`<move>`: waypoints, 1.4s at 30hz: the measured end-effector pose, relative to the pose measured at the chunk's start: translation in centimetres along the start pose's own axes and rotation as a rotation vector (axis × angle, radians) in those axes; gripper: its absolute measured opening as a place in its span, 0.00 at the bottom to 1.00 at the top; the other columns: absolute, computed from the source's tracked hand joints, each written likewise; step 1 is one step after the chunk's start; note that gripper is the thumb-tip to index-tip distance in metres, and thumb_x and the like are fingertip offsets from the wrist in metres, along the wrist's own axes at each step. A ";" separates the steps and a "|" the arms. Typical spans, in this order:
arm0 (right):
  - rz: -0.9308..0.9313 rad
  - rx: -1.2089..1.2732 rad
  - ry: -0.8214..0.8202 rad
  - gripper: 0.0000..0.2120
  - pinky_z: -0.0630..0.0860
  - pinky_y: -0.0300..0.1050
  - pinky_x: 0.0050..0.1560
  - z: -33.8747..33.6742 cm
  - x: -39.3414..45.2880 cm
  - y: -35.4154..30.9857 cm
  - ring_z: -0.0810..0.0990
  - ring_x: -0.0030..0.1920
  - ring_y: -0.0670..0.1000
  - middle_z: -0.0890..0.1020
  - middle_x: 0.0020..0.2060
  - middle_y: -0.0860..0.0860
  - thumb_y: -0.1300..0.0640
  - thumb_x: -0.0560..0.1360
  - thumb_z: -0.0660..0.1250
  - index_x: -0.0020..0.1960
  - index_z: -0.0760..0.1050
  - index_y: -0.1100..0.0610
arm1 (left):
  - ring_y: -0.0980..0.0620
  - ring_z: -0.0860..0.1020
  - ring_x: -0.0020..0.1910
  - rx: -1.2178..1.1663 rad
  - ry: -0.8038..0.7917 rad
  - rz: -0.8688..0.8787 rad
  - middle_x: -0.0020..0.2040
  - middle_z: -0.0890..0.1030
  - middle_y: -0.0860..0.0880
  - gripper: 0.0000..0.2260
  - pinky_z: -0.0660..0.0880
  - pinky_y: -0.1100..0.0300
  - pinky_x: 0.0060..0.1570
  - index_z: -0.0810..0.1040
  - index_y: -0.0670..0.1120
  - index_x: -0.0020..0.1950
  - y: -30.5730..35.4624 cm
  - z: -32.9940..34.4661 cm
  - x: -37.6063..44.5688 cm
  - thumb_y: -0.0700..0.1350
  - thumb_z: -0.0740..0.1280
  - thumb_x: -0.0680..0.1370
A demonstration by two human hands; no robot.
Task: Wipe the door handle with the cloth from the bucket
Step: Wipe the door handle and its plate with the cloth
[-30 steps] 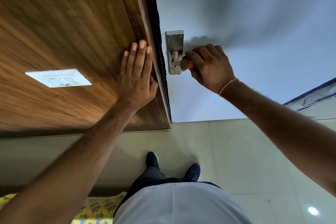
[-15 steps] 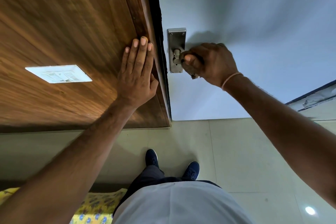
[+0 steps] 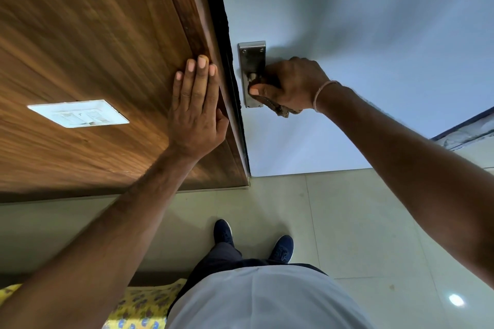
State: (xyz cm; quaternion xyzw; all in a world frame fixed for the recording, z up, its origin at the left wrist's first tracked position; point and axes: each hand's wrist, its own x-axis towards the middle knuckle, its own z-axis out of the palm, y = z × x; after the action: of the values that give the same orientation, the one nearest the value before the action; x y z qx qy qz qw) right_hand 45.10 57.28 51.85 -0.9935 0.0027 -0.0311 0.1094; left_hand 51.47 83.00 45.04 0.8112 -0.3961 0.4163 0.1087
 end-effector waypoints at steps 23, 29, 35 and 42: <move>0.515 2.354 0.644 0.11 0.77 0.45 0.37 6.5 -3.9 -3.7 0.81 0.36 0.50 0.82 0.41 0.53 0.49 0.88 0.58 0.63 0.70 0.55 | 0.44 0.45 0.87 -0.012 -0.029 0.007 0.80 0.65 0.32 0.43 0.59 0.39 0.83 0.50 0.37 0.86 -0.2 -0.1 0.0 0.43 0.70 0.76; 0.606 2.483 0.547 0.15 0.84 0.48 0.47 6.5 -3.8 -4.8 0.86 0.46 0.52 0.82 0.55 0.56 0.49 0.88 0.58 0.70 0.72 0.55 | 0.43 0.45 0.87 -0.014 -0.036 0.015 0.81 0.64 0.32 0.43 0.58 0.39 0.84 0.50 0.37 0.86 -0.1 -0.2 0.1 0.44 0.69 0.77; 0.619 2.705 0.472 0.28 0.83 0.49 0.43 7.3 -3.4 -5.6 0.83 0.46 0.61 0.76 0.62 0.65 0.72 0.71 0.52 0.68 0.71 0.56 | 0.44 0.44 0.87 -0.012 -0.051 0.031 0.82 0.60 0.35 0.43 0.54 0.42 0.85 0.48 0.38 0.86 -0.3 -0.6 0.1 0.44 0.68 0.77; 0.828 2.519 0.422 0.27 0.84 0.50 0.36 7.2 -1.8 -7.0 0.80 0.52 0.65 0.77 0.59 0.64 0.76 0.63 0.53 0.55 0.77 0.59 | 0.45 0.42 0.87 0.012 -0.069 0.055 0.82 0.58 0.37 0.44 0.51 0.44 0.86 0.48 0.40 0.86 -0.9 -0.5 -0.1 0.45 0.69 0.77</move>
State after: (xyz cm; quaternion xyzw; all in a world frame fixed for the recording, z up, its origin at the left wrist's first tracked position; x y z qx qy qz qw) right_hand 43.78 65.68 46.20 -0.1193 0.2874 -0.1288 0.9416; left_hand 51.79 83.94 45.44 0.8144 -0.4193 0.3933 0.0789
